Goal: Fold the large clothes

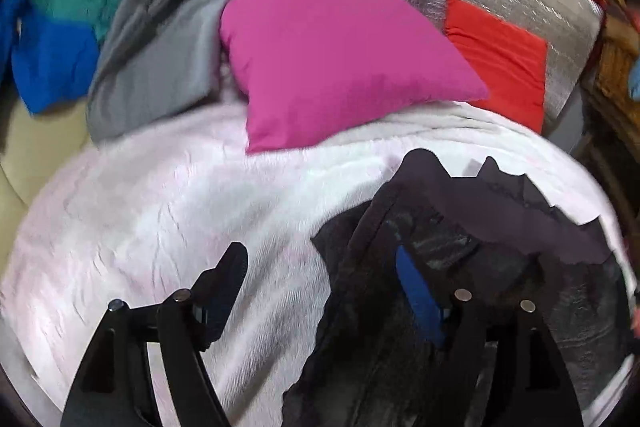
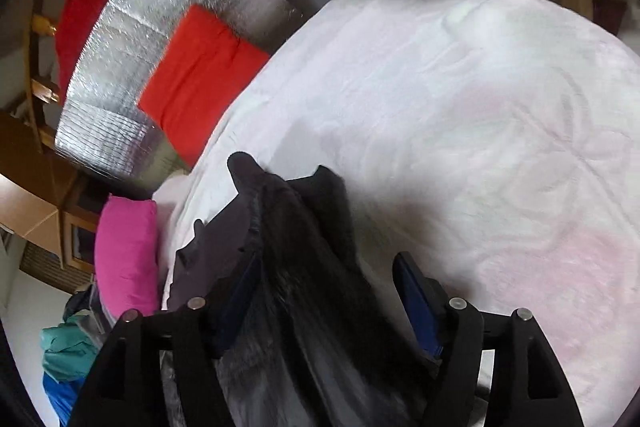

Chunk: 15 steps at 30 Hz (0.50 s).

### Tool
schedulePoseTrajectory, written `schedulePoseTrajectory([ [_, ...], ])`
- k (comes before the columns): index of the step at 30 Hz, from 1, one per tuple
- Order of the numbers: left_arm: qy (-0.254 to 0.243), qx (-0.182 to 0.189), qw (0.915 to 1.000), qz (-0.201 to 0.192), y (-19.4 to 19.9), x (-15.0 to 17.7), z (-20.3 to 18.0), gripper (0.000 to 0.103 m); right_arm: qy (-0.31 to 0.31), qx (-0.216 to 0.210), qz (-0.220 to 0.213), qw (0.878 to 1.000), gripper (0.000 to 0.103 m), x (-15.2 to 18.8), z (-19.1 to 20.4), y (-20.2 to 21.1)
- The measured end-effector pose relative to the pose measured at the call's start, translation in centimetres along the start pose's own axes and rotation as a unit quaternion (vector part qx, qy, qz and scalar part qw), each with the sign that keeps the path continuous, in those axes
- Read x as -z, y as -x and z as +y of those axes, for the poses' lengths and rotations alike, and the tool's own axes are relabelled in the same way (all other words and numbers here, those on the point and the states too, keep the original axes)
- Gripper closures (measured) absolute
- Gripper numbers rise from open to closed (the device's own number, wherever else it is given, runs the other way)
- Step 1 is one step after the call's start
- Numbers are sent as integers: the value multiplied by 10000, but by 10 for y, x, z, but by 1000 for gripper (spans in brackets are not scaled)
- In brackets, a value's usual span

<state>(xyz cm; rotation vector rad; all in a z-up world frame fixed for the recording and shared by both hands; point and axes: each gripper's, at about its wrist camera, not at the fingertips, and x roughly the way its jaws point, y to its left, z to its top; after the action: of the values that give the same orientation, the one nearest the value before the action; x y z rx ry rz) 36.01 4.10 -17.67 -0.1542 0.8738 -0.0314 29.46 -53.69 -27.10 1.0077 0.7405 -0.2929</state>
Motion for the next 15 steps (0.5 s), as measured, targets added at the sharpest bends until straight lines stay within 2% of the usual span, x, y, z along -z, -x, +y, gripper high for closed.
schedulePoseTrajectory([
  [3, 413, 316, 9979, 398, -4, 8, 19, 25, 8, -93, 140, 9999, 31, 4, -15, 14],
  [5, 710, 554, 9930, 760, -13, 18, 29, 25, -72, -172, 199, 9996, 31, 8, -23, 19],
  [9, 895, 949, 9833, 1272, -32, 36, 27, 25, -215, -546, 497, 9970, 30, 12, -29, 1],
  [10, 901, 1021, 9817, 1331, -36, 39, 25, 34, -229, -618, 609, 9960, 30, 14, -28, -8],
  [11, 923, 1142, 9799, 1354, -38, 42, 22, 56, -226, -626, 728, 9951, 32, 17, -27, -18],
  [12, 919, 1256, 9783, 1369, -39, 42, 19, 65, -166, -547, 806, 9951, 48, 20, -25, -26],
  [13, 882, 1318, 9783, 1330, -38, 41, 15, 72, 39, -351, 720, 9968, 60, 22, -19, -28],
  [15, 771, 1261, 9828, 1109, -30, 38, 9, 79, 343, -341, 456, 9978, 76, 22, -4, -19],
])
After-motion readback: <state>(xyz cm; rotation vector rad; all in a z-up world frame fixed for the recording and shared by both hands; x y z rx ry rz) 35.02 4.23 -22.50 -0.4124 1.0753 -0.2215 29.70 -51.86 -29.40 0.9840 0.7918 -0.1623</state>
